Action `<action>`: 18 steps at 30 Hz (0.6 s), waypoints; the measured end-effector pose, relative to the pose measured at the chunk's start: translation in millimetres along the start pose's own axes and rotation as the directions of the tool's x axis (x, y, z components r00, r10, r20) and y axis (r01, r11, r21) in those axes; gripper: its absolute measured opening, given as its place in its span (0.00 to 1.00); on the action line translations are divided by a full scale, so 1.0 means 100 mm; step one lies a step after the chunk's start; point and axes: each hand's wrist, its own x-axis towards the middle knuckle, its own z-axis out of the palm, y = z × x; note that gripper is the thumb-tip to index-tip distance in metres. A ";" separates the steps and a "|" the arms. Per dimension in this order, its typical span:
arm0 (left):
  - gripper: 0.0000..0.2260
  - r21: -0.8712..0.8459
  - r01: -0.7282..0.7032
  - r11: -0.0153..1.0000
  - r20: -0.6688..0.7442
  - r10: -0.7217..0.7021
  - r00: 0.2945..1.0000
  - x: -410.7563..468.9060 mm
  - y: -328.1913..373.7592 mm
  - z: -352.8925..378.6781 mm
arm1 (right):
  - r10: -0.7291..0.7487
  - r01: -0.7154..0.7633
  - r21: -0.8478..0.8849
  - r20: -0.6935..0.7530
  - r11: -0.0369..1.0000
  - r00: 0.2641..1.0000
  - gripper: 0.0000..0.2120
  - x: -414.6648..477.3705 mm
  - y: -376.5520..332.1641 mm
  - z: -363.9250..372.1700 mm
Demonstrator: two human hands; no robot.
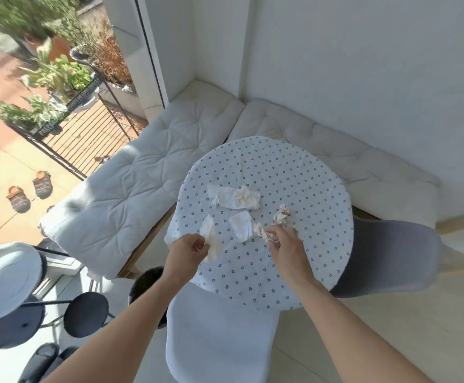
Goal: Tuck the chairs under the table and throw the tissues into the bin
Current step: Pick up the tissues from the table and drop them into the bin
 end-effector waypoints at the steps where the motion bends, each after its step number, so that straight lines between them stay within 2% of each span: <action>1: 0.08 0.005 -0.006 1.000 -0.013 0.006 1.000 -0.13 0.00 -0.07 | -0.019 0.019 0.014 0.001 1.000 1.000 0.13 -0.12 -0.05 -0.02; 9: 0.10 0.051 0.022 0.998 -0.165 -0.013 0.986 -1.20 -0.19 -0.54 | -0.146 0.143 0.062 0.049 0.988 0.988 0.13 -0.97 -0.44 0.08; 13: 0.05 0.097 0.067 0.993 -0.216 -0.045 0.975 -1.62 -0.41 -0.80 | -0.194 0.190 0.055 0.095 0.980 0.976 0.12 -1.24 -0.66 0.28; 18: 0.05 0.073 0.079 0.994 -0.266 -0.057 0.962 -1.98 -0.75 -1.16 | -0.231 0.224 0.064 0.152 0.973 0.961 0.11 -1.45 -1.03 0.57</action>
